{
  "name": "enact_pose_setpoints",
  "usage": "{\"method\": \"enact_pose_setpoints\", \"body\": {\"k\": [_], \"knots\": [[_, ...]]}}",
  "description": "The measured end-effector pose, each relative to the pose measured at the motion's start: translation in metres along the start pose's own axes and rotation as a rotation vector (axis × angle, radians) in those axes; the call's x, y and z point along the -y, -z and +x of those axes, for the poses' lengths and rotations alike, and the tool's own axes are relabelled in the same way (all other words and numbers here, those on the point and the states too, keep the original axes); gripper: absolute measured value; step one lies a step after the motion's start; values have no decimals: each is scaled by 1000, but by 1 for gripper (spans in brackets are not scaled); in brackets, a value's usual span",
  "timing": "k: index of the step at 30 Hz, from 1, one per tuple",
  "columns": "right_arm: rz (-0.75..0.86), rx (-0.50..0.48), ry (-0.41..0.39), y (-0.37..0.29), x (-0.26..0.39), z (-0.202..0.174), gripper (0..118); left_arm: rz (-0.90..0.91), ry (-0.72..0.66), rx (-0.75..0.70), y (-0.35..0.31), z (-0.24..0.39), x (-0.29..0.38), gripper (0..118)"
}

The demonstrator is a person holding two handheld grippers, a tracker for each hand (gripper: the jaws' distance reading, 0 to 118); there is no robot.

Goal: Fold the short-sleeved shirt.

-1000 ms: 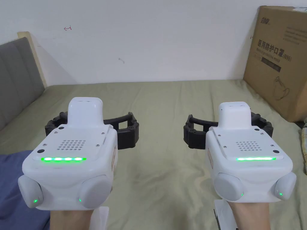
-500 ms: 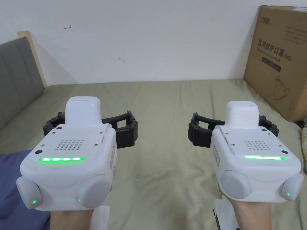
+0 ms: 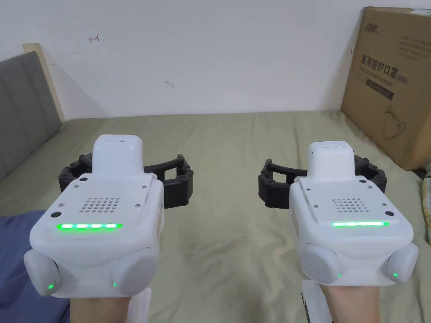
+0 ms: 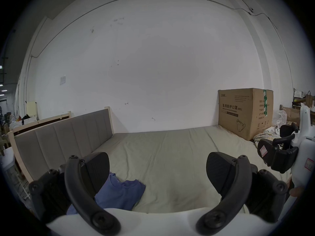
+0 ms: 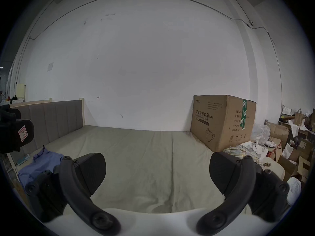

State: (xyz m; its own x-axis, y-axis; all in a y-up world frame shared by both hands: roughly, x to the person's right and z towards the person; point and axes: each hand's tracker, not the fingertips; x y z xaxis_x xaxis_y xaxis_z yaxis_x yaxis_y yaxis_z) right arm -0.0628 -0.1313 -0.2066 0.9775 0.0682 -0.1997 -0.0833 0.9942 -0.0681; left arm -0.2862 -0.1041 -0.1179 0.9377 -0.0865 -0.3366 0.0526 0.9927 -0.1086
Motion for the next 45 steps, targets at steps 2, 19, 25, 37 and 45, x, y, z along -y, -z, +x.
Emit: {"method": "enact_pose_setpoints", "body": {"k": [2, 19, 25, 37, 45], "knots": [[-5, 6, -7, 0, 0, -1, 118, 1, -3, 2, 0, -1, 0, 115], [-7, 10, 8, 0, 1, 1, 118, -17, -34, 13, 1, -4, 1, 115], [-17, 8, 18, 1, 1, 3, 118, -18, -73, 39, 1, -6, 0, 115], [-58, -2, 51, 5, 0, 9, 118, -48, -98, 45, 4, -7, -1, 115], [-40, -3, 15, 4, -1, 5, 118, -54, -43, 35, 4, -3, -2, 115]]}}
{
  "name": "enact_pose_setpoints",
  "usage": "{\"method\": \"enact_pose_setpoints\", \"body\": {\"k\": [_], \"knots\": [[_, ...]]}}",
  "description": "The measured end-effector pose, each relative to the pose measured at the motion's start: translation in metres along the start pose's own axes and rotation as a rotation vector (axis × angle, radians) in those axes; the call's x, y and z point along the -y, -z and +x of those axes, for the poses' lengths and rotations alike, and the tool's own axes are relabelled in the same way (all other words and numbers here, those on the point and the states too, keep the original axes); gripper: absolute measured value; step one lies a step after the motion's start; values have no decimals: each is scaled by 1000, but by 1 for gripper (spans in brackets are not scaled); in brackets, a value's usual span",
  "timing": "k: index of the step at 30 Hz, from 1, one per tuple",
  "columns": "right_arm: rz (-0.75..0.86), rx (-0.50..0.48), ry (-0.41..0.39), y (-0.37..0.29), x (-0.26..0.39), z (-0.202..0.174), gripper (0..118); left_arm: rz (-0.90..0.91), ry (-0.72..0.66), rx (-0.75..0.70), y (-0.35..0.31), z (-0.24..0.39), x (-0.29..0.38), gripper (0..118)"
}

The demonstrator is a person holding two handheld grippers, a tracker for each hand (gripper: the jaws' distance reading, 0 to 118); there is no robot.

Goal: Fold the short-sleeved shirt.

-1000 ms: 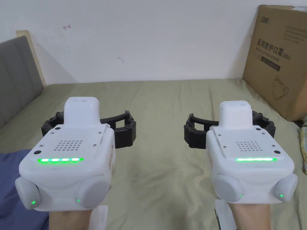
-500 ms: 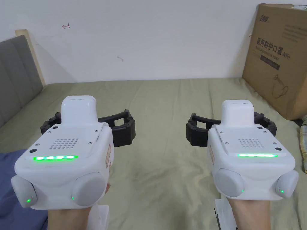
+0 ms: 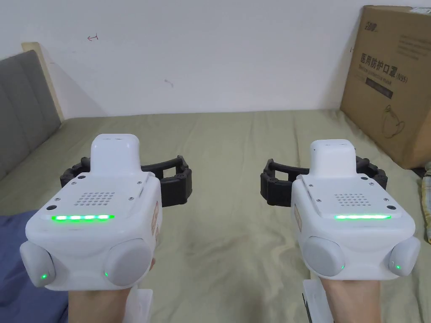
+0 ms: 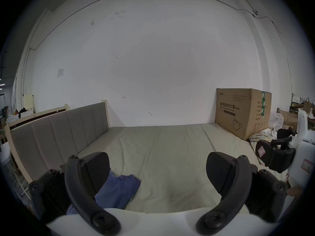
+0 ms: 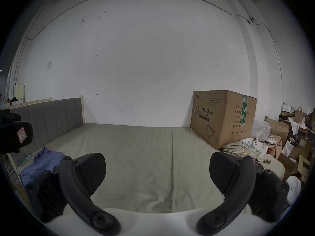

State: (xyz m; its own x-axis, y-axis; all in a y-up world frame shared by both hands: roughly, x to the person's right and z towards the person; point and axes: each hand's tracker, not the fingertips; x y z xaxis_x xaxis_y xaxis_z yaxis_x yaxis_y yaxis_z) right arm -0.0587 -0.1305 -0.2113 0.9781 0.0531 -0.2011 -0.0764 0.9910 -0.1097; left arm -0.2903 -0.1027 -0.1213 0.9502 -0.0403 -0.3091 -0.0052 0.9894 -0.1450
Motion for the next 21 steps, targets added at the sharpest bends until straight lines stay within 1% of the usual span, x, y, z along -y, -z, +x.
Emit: {"method": "enact_pose_setpoints", "body": {"k": [3, 4, 5, 6, 7, 8, 9, 10, 11, 12, 14, 18, 19, 21], "knots": [[7, -4, 11, -4, -2, 0, 117, -10, 8, -11, -1, 3, 0, 114], [11, -4, 17, -5, -2, 0, 113, -8, 8, -12, -1, 3, 0, 111], [16, -5, 20, -6, -2, 0, 96, -4, 4, -10, -3, 3, 0, 97], [20, -7, 20, -7, -2, 0, 67, 3, -4, -11, -5, 3, -1, 79], [23, -5, 17, -7, -3, 0, 35, 10, -9, -11, -5, 3, -1, 55], [21, 9, 9, -5, -3, -1, 16, 13, -9, -13, -5, 3, -1, 24], [16, 17, 10, -4, -3, -1, 16, 15, 3, -25, -4, 4, -1, 5], [19, 18, 16, -5, -3, 0, 15, 22, 21, -41, -4, 5, 0, 3], [21, 13, 29, -6, -3, 2, 3, 30, 32, -54, -3, 5, 1, 0], [27, 12, 37, -6, -3, 3, 1, 32, 26, -38, -4, 4, 2, 0], [38, 33, 33, -6, -3, 3, 1, 27, 12, -21, -2, 1, 1, 0], [22, 28, 26, -5, -4, 2, 1, 15, -9, -10, -1, -1, 0, 0], [13, 6, 32, -5, -5, 2, 1, 13, -10, -17, -1, -2, 0, 0], [11, 5, 33, -3, -5, -1, 1, 13, -17, -18, -2, -7, 0, 0]]}}
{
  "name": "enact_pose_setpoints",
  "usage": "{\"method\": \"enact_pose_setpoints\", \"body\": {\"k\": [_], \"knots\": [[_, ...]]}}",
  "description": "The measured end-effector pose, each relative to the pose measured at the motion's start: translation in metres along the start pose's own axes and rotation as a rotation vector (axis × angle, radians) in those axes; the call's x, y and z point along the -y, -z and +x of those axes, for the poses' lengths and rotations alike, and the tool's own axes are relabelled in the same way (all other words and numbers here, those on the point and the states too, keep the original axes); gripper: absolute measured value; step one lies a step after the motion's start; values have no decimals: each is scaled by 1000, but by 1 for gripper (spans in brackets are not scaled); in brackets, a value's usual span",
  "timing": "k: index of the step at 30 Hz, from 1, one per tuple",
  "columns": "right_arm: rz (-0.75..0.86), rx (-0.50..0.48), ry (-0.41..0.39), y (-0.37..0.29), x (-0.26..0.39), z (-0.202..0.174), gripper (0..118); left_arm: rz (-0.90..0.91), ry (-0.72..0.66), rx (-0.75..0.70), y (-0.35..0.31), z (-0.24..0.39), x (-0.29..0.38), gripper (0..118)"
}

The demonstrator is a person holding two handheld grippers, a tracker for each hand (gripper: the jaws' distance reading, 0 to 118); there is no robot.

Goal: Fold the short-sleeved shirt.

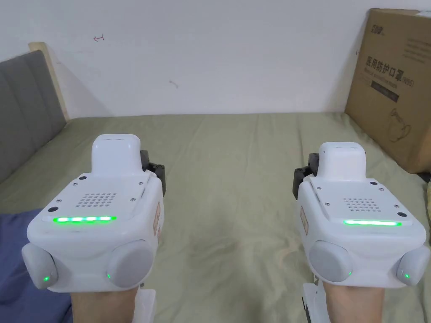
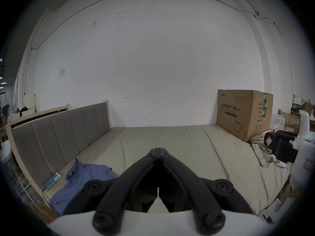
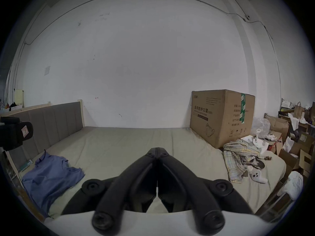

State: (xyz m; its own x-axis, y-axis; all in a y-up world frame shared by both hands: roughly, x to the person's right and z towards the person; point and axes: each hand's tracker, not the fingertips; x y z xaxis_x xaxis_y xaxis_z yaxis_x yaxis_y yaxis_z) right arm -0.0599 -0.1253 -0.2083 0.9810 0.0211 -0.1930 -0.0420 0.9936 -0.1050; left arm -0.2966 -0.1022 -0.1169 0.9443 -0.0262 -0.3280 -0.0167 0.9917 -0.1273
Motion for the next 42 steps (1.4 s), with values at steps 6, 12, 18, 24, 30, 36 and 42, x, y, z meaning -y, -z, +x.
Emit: {"method": "enact_pose_setpoints", "body": {"k": [6, 12, 18, 24, 30, 36, 42], "knots": [[-20, -101, 3, 7, -7, -27, 1, -10, 2, -74, -10, -30, -8, 0], [-34, -262, -35, 13, -8, -88, 1, -24, -3, -263, -35, -86, -9, 0], [-62, -450, -54, 8, -6, -159, 1, -52, -17, -412, -65, -136, -3, 0], [-84, -534, -94, 0, 2, -203, 1, -87, -38, -472, -76, -167, 7, 0], [-137, -565, -106, 4, 16, -222, 1, -227, -44, -448, -50, -183, 28, 0], [-207, -561, -92, 17, 36, -229, 1, -465, -134, -370, 17, -204, 87, 58], [-267, -558, -143, 36, 58, -239, 1, -703, -240, -240, 81, -214, 160, 110]]}}
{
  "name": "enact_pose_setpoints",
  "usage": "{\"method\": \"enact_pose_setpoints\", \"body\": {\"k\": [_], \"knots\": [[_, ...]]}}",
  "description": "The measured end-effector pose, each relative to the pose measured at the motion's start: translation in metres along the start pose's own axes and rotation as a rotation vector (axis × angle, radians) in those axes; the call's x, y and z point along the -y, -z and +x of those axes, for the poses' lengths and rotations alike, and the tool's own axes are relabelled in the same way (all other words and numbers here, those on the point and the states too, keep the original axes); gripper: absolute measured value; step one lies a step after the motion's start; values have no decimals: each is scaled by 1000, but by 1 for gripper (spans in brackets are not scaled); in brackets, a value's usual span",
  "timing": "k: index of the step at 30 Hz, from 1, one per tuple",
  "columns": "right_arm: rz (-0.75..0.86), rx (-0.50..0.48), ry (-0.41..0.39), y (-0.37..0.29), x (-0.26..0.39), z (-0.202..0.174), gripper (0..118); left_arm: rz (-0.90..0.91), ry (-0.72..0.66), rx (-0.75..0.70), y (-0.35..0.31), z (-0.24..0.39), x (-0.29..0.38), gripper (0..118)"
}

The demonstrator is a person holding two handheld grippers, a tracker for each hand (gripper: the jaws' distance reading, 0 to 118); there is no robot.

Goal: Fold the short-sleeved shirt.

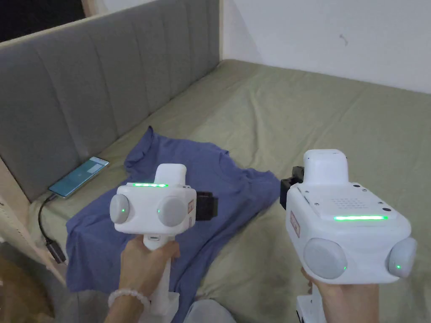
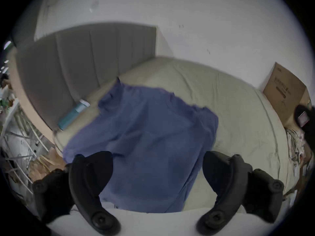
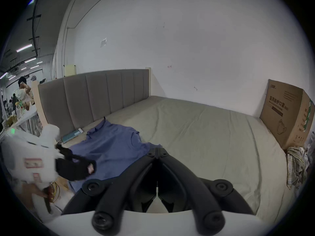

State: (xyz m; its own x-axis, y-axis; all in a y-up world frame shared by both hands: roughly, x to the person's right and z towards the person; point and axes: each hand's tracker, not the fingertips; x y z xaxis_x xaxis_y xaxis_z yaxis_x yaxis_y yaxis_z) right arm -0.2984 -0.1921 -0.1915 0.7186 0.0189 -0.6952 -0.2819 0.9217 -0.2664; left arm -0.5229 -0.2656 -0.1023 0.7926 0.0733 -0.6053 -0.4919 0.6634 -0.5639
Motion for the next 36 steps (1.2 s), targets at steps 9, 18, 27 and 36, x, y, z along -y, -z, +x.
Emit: {"method": "enact_pose_setpoints", "body": {"k": [9, 18, 27, 36], "knots": [[-118, 10, 14, 44, 24, 11, 1, -196, 4, 8, 103, 1, 7, 114], [-168, 15, 66, 53, 35, 18, 1, -151, 19, -26, 89, 1, -1, 48], [-151, 37, 89, 32, 28, 34, 1, -189, -90, 45, 66, -11, -9, 6], [-69, 105, 159, -13, 14, 80, 1, -27, -16, 103, -22, 37, -57, 5]]}}
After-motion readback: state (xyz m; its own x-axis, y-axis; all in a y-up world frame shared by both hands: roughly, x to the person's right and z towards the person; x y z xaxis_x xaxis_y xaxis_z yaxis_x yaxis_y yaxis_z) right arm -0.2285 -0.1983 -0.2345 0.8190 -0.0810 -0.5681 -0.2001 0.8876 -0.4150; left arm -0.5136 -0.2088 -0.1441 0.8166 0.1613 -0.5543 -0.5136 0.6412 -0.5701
